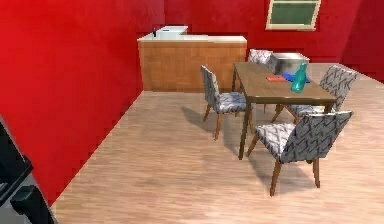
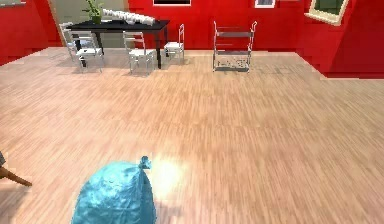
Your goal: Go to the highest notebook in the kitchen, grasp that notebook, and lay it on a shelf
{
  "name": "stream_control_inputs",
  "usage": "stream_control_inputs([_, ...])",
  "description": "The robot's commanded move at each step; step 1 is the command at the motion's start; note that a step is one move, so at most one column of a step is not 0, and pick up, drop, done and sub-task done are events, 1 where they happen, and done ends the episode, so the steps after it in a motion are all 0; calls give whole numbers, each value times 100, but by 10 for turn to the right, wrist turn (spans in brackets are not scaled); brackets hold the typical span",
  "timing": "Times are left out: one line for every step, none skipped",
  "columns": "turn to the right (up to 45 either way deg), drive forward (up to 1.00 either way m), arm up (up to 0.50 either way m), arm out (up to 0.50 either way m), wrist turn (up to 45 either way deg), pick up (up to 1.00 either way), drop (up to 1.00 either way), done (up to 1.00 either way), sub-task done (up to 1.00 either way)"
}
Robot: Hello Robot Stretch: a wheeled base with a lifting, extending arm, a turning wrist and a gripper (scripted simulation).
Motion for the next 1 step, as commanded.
stream_control_inputs([30, 0, 0, 0, 0, 0, 0, 0, 0])
